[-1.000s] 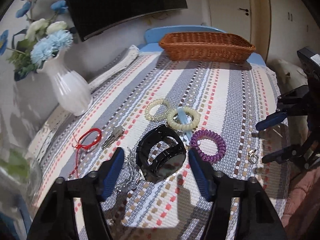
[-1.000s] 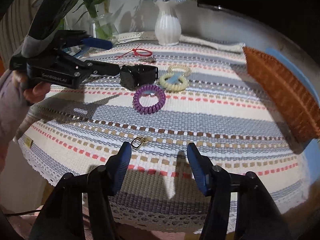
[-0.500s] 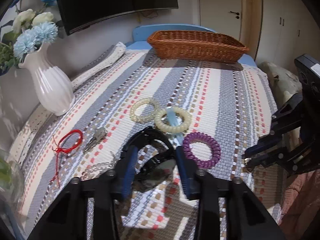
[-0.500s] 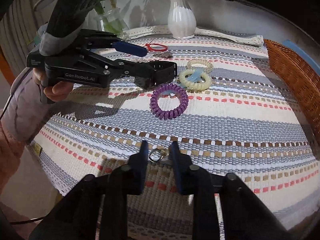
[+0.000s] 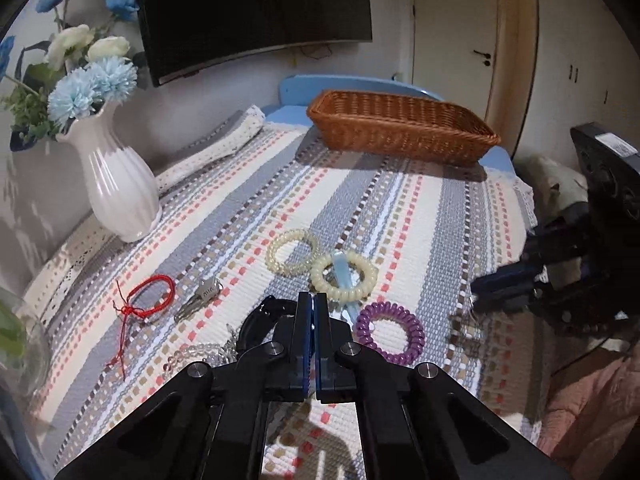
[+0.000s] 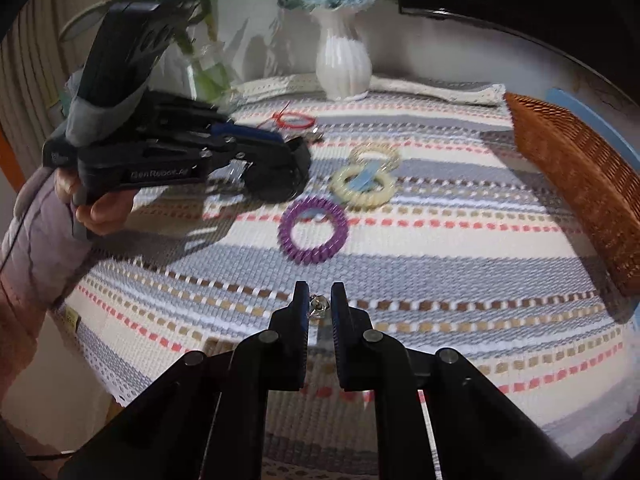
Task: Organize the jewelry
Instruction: 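Grasp the black watch with the left tool while the right tool grasps the silver key charm, then carry both items to the wicker basket and open both tools to drop them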
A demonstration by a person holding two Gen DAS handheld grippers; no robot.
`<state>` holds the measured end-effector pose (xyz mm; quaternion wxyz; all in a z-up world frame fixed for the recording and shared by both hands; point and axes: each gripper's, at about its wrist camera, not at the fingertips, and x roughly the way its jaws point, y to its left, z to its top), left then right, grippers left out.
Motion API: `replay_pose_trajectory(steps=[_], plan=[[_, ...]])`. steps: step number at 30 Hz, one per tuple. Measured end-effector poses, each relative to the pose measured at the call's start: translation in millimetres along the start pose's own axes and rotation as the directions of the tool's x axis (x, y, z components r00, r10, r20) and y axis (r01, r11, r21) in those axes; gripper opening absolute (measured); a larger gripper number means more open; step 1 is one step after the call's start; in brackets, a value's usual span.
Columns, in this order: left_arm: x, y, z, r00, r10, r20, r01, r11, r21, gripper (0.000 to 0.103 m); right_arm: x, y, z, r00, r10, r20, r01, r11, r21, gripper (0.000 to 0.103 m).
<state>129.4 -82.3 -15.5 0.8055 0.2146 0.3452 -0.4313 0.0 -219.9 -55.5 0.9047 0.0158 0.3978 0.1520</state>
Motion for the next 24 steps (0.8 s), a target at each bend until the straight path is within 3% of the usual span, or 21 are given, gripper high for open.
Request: replay_pose_trajectory(steps=[2, 4, 6, 7, 10, 12, 15, 18, 24], plan=[[6.0, 0.5, -1.9, 0.999, -0.023, -0.048, 0.022, 1.000, -0.018, 0.005, -3.6, -6.4, 2.5, 1.000, -0.015, 0.013, 0.015, 1.000, 0.007, 0.014], [6.0, 2.0, -4.6, 0.998, -0.020, -0.052, 0.017, 0.999, -0.046, 0.016, -4.5, -14.2, 5.1, 1.000, -0.017, 0.016, 0.017, 1.000, 0.021, 0.014], [7.7, 3.1, -5.5, 0.997, -0.024, -0.071, 0.020, 0.998, -0.056, 0.062, -3.2, -18.6, 6.6, 1.000, -0.023, 0.016, 0.023, 0.999, 0.029, 0.014], [10.5, 3.2, -5.3, 0.997, -0.004, -0.081, -0.001, 0.998, -0.056, 0.064, -2.7, -19.7, 5.4, 1.000, -0.020, 0.015, 0.020, 0.999, 0.031, 0.014], [21.5, -2.8, -5.3, 0.992, -0.015, -0.129, 0.013, 1.000, -0.021, 0.059, 0.9, -22.9, 1.8, 1.000, -0.006, 0.004, 0.006, 0.999, 0.040, 0.014], [29.7, -8.2, -6.4, 0.985, 0.002, -0.173, 0.000, 1.000, 0.009, 0.038, 3.6, -24.6, 0.2, 1.000, 0.005, -0.004, -0.005, 0.999, 0.046, 0.014], [41.2, -7.8, -9.1, 0.972, 0.037, -0.232, -0.033, 0.999, 0.023, 0.026, 3.7, -24.9, -1.4, 1.000, 0.007, -0.003, -0.006, 0.999, 0.046, 0.014], [42.6, 2.0, -10.4, 0.972, -0.023, -0.235, 0.016, 0.999, -0.031, 0.016, 3.1, -27.5, -1.7, 1.000, 0.010, 0.002, -0.010, 0.999, 0.052, 0.014], [33.7, -13.9, 0.4, 0.979, -0.011, -0.205, 0.010, 1.000, -0.006, 0.013, 0.8, -34.1, -2.2, 1.000, 0.013, 0.008, -0.014, 0.998, 0.056, 0.014]])
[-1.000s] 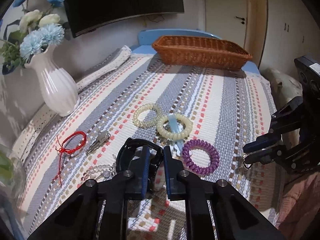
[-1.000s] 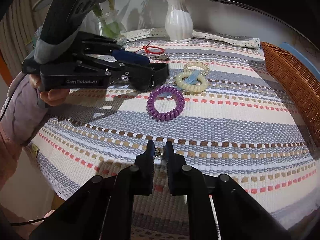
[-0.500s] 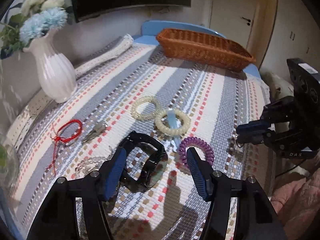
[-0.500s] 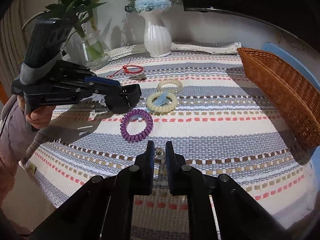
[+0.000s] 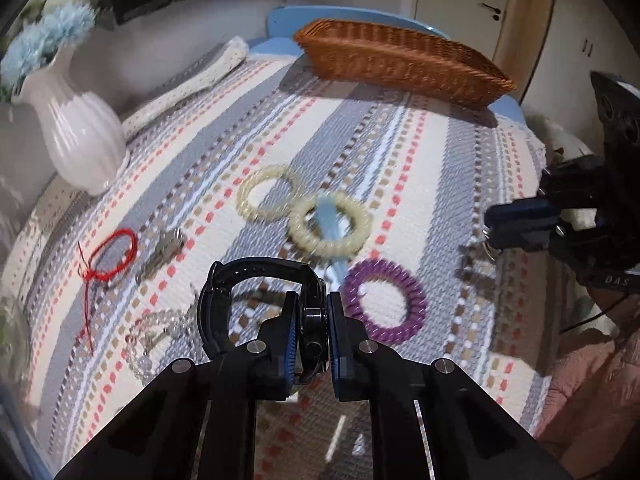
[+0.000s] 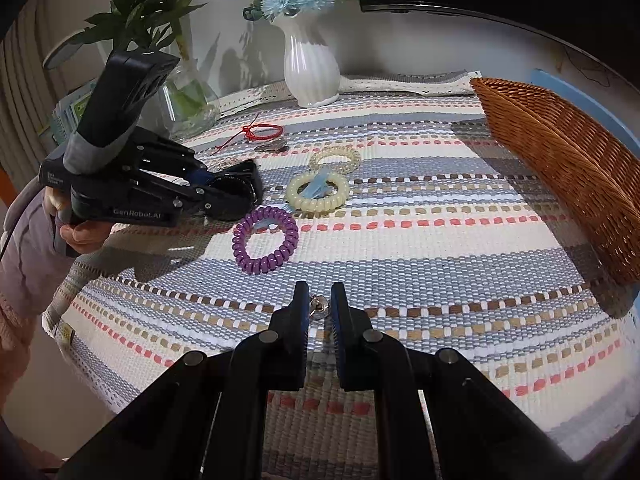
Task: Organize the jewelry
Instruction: 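Carry both items to the wicker basket and open both tools to drop them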
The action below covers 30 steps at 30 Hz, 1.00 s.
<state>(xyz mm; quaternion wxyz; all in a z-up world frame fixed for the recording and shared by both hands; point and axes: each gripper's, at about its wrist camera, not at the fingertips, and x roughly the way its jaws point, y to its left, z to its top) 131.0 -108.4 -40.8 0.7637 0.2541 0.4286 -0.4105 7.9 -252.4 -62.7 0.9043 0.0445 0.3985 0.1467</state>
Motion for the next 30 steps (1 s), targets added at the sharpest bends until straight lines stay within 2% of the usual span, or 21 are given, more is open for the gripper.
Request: replay_pose_trajectory(steps=[6, 10, 13, 15, 19, 24, 28, 30], plan=[[-25.1, -14.9, 51.3, 0.994, -0.012, 0.107, 0.008, 0.999, 0.036, 0.013, -23.6, -16.1, 18.6, 0.997, -0.013, 0.078, 0.013, 1.000, 0.007, 0.014], [-19.1, -25.6, 110.6, 0.986, -0.046, 0.160, 0.036, 0.997, 0.068, 0.013, -38.0, -40.6, 39.1, 0.992, -0.039, 0.121, 0.033, 0.998, 0.049, 0.014], [-2.1, -31.5, 162.8, 0.978, -0.080, 0.194, 0.066, 0.995, 0.077, 0.013, -54.6, -68.4, 57.4, 0.980, -0.117, 0.163, 0.102, 0.990, 0.093, 0.014], [13.3, -35.4, 196.7, 0.969, -0.125, 0.212, 0.112, 0.991, 0.075, 0.013, -62.3, -93.1, 68.9, 0.967, -0.184, 0.176, 0.159, 0.976, 0.148, 0.014], [45.8, -46.2, 249.6, 0.953, -0.210, 0.220, 0.198, 0.977, 0.073, 0.013, -63.5, -159.2, 85.2, 0.935, -0.327, 0.138, 0.275, 0.913, 0.300, 0.014], [81.6, -65.0, 272.1, 0.953, -0.259, 0.159, 0.246, 0.965, 0.093, 0.013, -48.0, -211.9, 86.9, 0.932, -0.360, 0.037, 0.318, 0.863, 0.393, 0.014], [98.8, -65.0, 273.7, 0.943, -0.306, 0.130, 0.300, 0.952, 0.063, 0.017, -43.4, -226.8, 83.5, 0.938, -0.346, 0.004, 0.314, 0.854, 0.414, 0.013], [99.8, -62.8, 275.3, 0.938, -0.313, 0.148, 0.311, 0.950, 0.038, 0.018, -38.5, -230.5, 82.3, 0.941, -0.337, -0.015, 0.312, 0.852, 0.421, 0.014]])
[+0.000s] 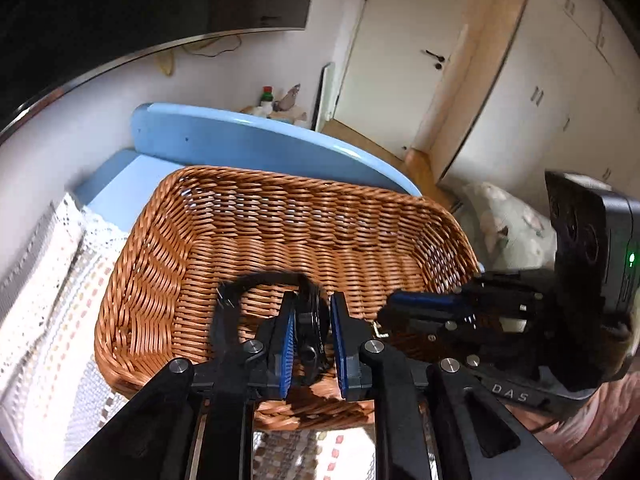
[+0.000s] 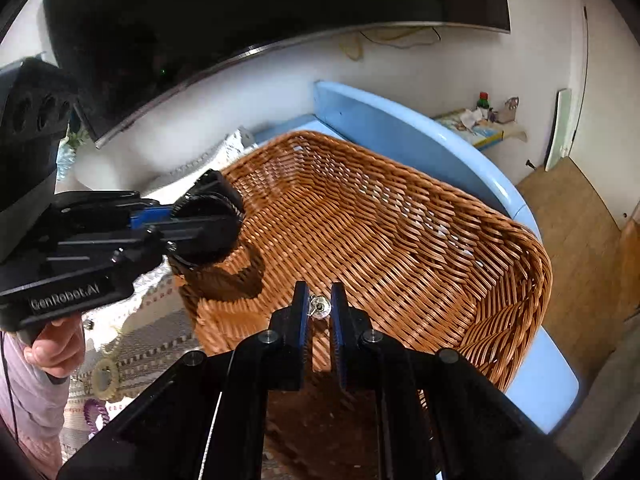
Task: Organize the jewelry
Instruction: 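Carry both items to the wicker basket and open both tools to drop them, then grasp the silver key with the left tool while the right tool grasps the purple coil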
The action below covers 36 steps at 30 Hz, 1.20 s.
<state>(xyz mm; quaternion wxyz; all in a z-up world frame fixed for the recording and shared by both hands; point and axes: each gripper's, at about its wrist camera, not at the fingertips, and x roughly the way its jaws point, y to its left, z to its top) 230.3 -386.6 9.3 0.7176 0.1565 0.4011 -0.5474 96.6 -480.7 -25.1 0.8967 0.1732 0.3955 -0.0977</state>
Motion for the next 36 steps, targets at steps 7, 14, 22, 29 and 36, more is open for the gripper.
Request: replay_pose_trajectory(steps=[7, 14, 22, 29, 36], plan=[[-39.2, -13.3, -5.4, 0.995, -0.071, 0.072, 0.071, 0.997, -0.002, 0.040, 2.3, -11.1, -1.4, 0.999, 0.033, -0.018, -0.032, 0.998, 0.047, 0.017], [-118.8, -37.4, -46.5, 0.989, 0.022, 0.147, -0.028, 0.999, 0.036, 0.041, -22.9, -12.1, -6.8, 0.999, 0.051, 0.009, -0.052, 0.995, 0.080, 0.019], [-245.6, -33.5, -150.5, 0.940, 0.200, 0.278, -0.193, 0.980, -0.054, 0.041, -66.9, 50.2, -17.4, 0.992, 0.106, 0.072, -0.102, 0.993, -0.057, 0.020], [-309.4, -1.6, -251.5, 0.891, 0.387, 0.239, -0.329, 0.911, -0.249, 0.041, -71.5, 134.6, -49.2, 0.978, 0.209, 0.009, -0.202, 0.954, -0.223, 0.020], [-297.3, 40.6, -306.7, 0.882, 0.446, 0.154, -0.366, 0.852, -0.373, 0.041, -44.4, 201.9, -94.2, 0.964, 0.246, -0.097, -0.265, 0.905, -0.332, 0.020]])
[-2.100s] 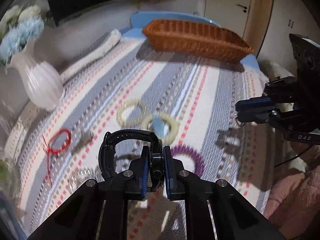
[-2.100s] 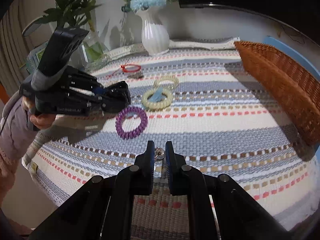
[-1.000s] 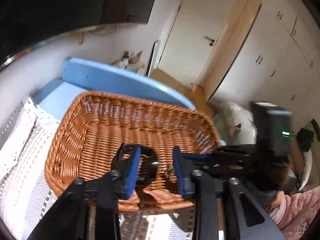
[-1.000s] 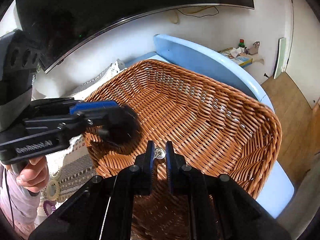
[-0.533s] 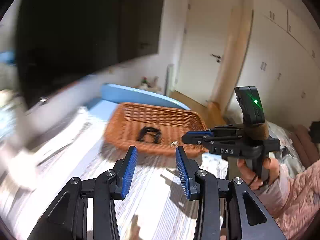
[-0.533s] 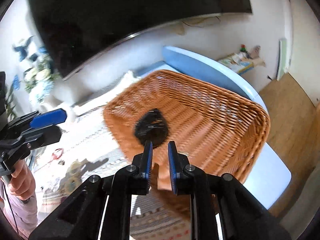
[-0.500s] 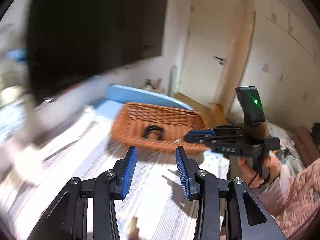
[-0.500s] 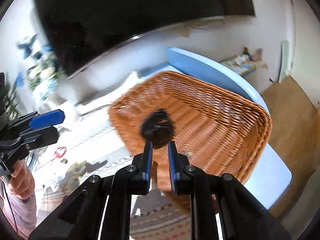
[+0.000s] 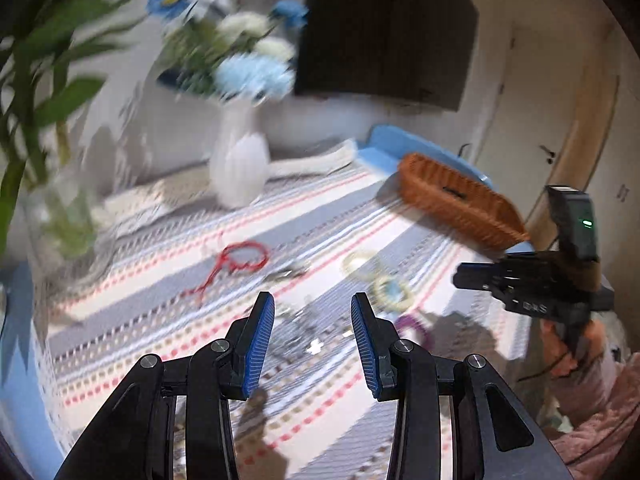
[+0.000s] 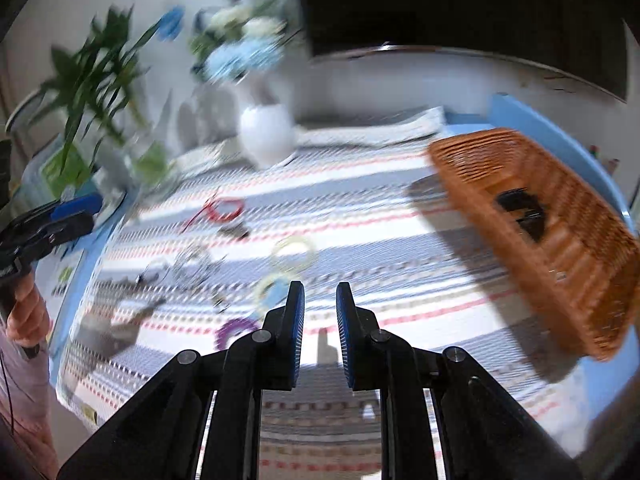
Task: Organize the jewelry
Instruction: 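Grasp the silver key with the left tool while the right tool grasps the purple coil, then carry the key and purple coil into the basket and release both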
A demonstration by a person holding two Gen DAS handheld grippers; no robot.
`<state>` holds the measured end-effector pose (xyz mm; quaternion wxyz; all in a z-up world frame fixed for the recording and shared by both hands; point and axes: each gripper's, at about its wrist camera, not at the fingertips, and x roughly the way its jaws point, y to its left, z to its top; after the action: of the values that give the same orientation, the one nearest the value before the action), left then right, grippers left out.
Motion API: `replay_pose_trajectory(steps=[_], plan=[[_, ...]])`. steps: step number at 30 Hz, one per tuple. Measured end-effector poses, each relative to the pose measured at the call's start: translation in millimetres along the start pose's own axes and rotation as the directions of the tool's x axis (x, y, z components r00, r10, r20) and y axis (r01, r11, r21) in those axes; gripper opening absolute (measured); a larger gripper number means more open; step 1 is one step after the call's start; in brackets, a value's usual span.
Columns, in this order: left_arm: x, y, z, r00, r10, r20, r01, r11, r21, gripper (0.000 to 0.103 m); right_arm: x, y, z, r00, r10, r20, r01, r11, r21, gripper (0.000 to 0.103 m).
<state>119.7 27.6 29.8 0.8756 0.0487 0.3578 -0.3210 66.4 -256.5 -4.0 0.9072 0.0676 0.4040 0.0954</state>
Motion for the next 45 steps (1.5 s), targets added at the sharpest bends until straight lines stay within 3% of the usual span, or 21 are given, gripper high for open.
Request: replay_pose_trajectory(steps=[5, 11, 15, 22, 25, 29, 37, 41, 45], plan=[[34.5, 1.0, -1.4, 0.998, -0.015, -0.060, 0.016, 1.000, 0.021, 0.041, 30.7, 26.1, -17.9, 0.999, -0.013, -0.045, 0.011, 0.999, -0.053, 0.020], [82.0, -11.4, 20.2, 0.986, -0.047, -0.159, 0.086, 0.966, 0.243, 0.041, 49.6, 23.7, -28.6, 0.996, 0.030, -0.081, -0.033, 0.999, -0.031, 0.020], [121.4, -2.0, 36.2, 0.974, -0.053, -0.222, 0.108, 0.964, 0.242, 0.041, 58.3, 19.9, -30.8, 0.994, 0.066, -0.090, -0.067, 0.998, -0.014, 0.020], [157.4, 1.3, 47.8, 0.964, -0.056, -0.258, 0.128, 0.954, 0.271, 0.041, 70.3, 21.3, -30.8, 0.991, 0.066, -0.115, -0.071, 0.997, -0.034, 0.020], [171.7, 4.3, 48.6, 0.957, -0.054, -0.284, 0.133, 0.955, 0.265, 0.041, 74.9, 21.0, -30.6, 0.989, 0.073, -0.131, -0.078, 0.996, -0.035, 0.030], [179.8, 7.4, 47.9, 0.956, -0.064, -0.286, 0.140, 0.957, 0.254, 0.040, 76.5, 26.2, -32.2, 0.988, 0.075, -0.139, -0.084, 0.994, -0.066, 0.031], [180.2, -1.5, 46.9, 0.957, -0.026, -0.288, 0.110, 0.955, 0.277, 0.040, 84.1, 43.2, -28.1, 0.990, -0.003, -0.140, -0.017, 0.990, -0.141, 0.031], [180.9, -5.7, 49.4, 0.955, -0.013, -0.296, 0.098, 0.957, 0.274, 0.023, 82.4, 50.5, -32.3, 0.990, -0.059, -0.129, 0.034, 0.981, -0.189, 0.029], [180.2, -15.7, 45.8, 0.960, 0.031, -0.278, 0.059, 0.949, 0.309, 0.023, 79.5, 55.8, -36.5, 0.986, -0.127, -0.111, 0.097, 0.967, -0.237, 0.012]])
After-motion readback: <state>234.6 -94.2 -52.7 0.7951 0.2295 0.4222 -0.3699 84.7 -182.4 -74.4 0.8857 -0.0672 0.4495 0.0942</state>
